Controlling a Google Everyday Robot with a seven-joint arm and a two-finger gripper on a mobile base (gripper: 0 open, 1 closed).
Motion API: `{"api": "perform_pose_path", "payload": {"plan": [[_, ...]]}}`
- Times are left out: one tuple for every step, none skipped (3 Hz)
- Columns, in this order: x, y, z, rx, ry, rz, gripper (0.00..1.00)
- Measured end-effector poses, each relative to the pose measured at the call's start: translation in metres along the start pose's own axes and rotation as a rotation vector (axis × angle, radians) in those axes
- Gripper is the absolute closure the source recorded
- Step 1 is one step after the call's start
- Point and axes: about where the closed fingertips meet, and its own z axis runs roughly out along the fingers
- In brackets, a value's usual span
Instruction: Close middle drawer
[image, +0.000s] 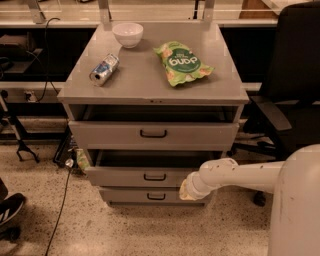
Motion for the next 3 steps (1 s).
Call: {"api": "perform_pose_path", "payload": {"plan": [[0.0032, -0.0265, 0.0163, 0.052, -0.028, 0.006, 0.84], [0.0022, -0.0211, 0.0162, 0.042, -0.027, 0.007, 0.71], [0.0016, -0.0203, 0.0177, 0.040, -0.028, 0.006, 0.46]]}}
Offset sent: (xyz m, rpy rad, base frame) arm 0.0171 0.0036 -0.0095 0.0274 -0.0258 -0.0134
